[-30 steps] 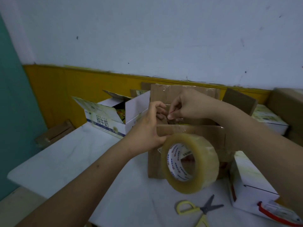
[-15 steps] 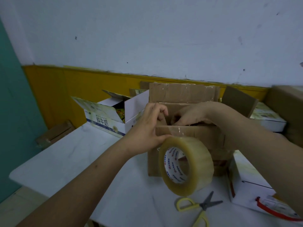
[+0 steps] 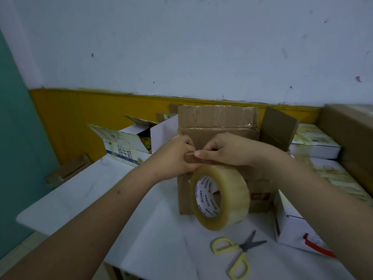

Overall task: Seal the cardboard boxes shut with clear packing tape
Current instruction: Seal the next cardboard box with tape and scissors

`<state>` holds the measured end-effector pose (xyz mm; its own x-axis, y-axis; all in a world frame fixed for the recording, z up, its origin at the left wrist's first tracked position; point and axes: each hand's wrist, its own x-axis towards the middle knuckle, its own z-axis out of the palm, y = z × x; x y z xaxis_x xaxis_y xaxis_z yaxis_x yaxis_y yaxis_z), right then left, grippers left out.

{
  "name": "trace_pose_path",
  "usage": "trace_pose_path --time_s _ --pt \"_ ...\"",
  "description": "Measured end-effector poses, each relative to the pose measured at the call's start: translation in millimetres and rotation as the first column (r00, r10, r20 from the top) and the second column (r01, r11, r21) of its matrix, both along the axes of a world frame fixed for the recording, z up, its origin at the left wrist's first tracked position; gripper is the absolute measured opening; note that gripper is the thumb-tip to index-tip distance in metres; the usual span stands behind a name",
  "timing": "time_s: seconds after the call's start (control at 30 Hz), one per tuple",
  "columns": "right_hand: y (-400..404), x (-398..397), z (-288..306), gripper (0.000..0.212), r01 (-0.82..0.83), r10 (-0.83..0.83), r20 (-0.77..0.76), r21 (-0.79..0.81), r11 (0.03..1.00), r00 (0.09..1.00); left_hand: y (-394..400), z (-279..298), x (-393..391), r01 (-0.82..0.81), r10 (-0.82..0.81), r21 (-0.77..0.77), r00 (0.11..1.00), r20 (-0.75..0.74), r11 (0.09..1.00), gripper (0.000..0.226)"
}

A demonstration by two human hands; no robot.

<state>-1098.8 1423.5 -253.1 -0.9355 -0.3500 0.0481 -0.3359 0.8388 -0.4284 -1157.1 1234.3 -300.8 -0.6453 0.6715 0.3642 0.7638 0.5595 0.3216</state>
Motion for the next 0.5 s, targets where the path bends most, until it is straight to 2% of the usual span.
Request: trace_pose_path --time_s 0.1,0.13,0.2,0.23,0.27,0.37,0.43,0.5 --pt "1 1 -10 0.044 -0.004 0.008 -0.134 0.028 1.000 0.991 -9 15 0 0.089 -0.074 -0.097 0.986 0.147 0.991 0.035" --pt "-1 1 -11 0.042 0.009 -0.001 -0.155 0.052 0.999 0.988 -14 21 0 0.130 -0.111 -0.057 0.958 0.265 0.990 0.039" --pt "-4 2 -12 0.036 0.041 -0.018 -0.174 0.130 0.991 0.985 -17 32 5 0.100 -0.115 0.055 0.870 0.480 0.993 0.036" --pt "-5 3 -11 0.032 0.058 -0.028 -0.182 0.165 0.985 0.983 -15 34 5 0.061 -0.084 0.061 0.852 0.517 0.996 0.030" --pt "-5 4 -11 0.028 0.079 -0.039 -0.197 0.201 0.976 0.980 -11 36 4 0.048 -0.058 0.035 0.866 0.497 0.998 0.034" --pt "-5 4 -11 0.029 0.161 -0.083 -0.258 0.297 0.941 0.962 3 35 5 0.142 -0.084 -0.123 0.917 0.390 0.982 0.070" --pt "-3 8 -13 0.033 0.224 -0.144 -0.283 0.277 0.934 0.948 6 37 2 0.139 -0.063 -0.154 0.906 0.419 0.978 0.073" --pt "0 19 -15 0.030 0.276 -0.214 -0.356 0.133 0.952 0.910 8 41 -1 0.136 -0.033 -0.221 0.910 0.413 0.966 0.063"
